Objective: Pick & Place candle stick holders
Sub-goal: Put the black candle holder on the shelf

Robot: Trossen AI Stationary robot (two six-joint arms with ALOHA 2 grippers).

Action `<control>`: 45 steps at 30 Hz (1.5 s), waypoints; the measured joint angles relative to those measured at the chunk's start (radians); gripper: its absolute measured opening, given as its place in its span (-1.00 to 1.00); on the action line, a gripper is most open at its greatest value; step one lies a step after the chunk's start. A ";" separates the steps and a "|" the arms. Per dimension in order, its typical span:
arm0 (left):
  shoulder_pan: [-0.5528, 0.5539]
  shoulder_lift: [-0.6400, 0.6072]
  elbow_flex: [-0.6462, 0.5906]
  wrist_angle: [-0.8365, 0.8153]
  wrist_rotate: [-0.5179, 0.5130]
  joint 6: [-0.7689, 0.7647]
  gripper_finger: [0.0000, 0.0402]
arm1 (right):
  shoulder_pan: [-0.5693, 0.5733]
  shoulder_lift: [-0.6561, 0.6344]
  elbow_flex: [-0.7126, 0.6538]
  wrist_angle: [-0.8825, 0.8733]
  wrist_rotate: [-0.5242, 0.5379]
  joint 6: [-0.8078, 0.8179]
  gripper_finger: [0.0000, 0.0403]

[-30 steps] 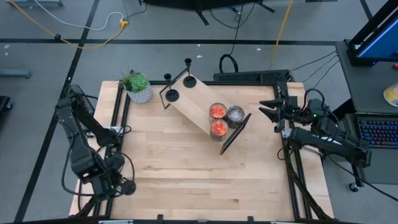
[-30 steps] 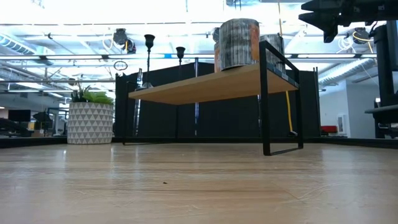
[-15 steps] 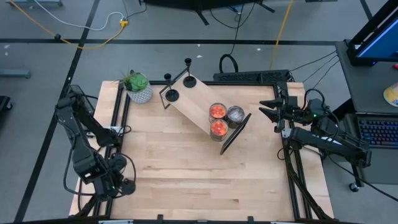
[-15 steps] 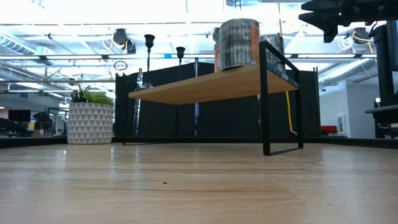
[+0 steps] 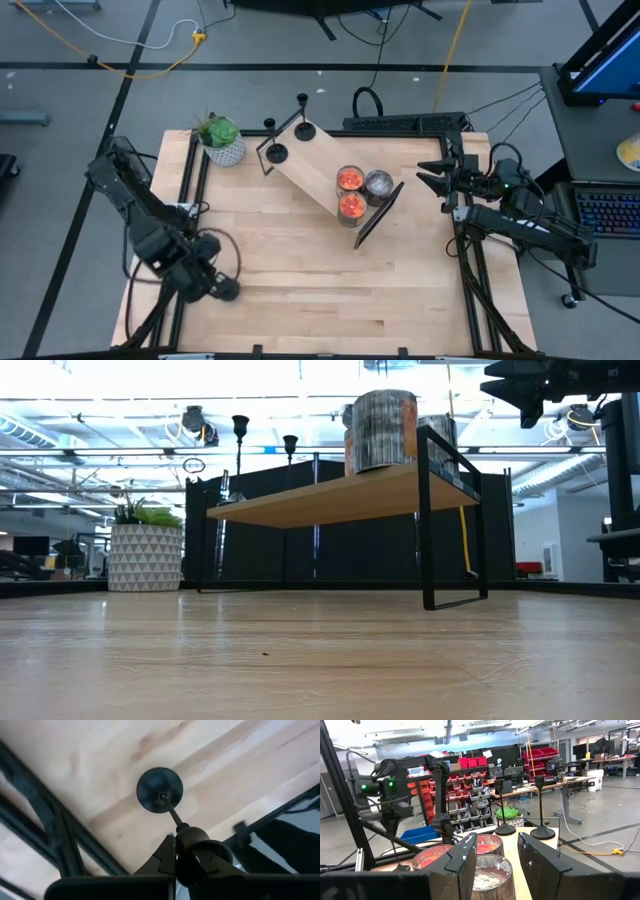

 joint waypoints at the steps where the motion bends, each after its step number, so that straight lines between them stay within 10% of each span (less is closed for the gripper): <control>1: 0.031 -0.006 0.012 -0.003 -0.005 0.038 -0.94 | 0.000 0.000 0.000 0.000 0.000 0.000 -0.33; 27: 0.900 0.254 0.768 -0.175 -0.017 1.152 -0.94 | 0.000 0.000 0.000 0.000 0.003 0.000 -0.33; 36: 1.106 0.488 1.065 -0.257 -0.046 1.370 -0.94 | 0.000 0.000 0.000 -0.001 0.002 0.000 -0.33; 45: 1.203 0.571 1.095 -0.267 -0.044 1.437 -0.94 | 0.000 0.000 0.000 -0.001 0.002 -0.005 -0.33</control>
